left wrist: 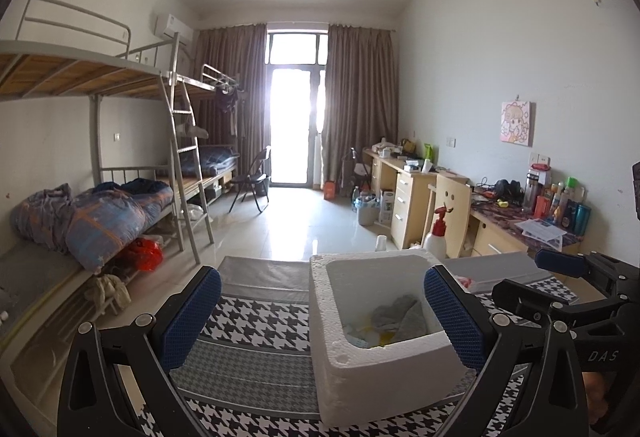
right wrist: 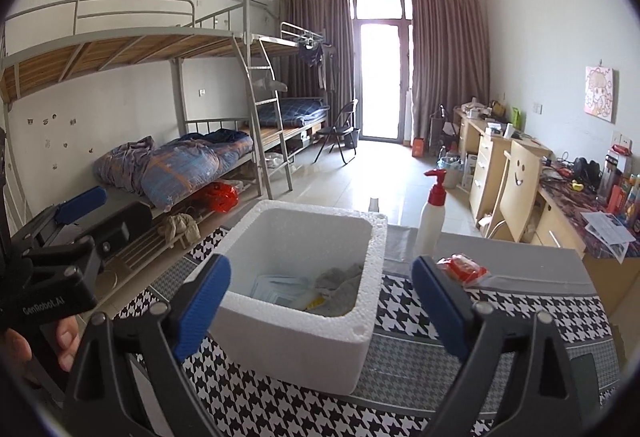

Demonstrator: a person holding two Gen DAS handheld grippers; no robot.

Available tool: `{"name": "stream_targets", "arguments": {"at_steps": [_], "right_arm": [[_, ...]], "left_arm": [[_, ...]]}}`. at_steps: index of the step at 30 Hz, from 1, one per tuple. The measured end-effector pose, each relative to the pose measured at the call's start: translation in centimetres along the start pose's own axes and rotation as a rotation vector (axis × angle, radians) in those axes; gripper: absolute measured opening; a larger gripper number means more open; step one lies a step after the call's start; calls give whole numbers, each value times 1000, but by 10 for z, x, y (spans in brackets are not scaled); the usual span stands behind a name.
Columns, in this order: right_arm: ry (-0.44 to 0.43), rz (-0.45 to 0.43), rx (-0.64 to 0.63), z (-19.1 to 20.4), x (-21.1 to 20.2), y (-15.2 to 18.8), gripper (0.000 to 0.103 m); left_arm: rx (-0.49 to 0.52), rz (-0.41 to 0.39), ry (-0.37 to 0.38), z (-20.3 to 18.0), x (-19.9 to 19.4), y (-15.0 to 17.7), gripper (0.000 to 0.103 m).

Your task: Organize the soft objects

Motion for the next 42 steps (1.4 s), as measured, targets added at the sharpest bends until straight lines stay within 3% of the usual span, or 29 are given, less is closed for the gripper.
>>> {"name": "stream_targets", "arguments": {"at_steps": [23, 42], "right_arm": [[66, -132, 55, -20, -44, 22, 95], [99, -186, 78, -30, -66, 61, 99]], "left_arm": [[10, -41, 84, -27, -22, 20, 102], [37, -112, 32, -39, -40, 43, 102]]}}
Point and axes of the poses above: each gripper's, at about its wrist camera, not at the fingertips, and x roughly the way its jaws point, z to its left, y to its underside, the point moved 4 cm from there along x, roughly the way its jaws point, and after that the axes turned 13 degrees about y, right-handed, at the moved point
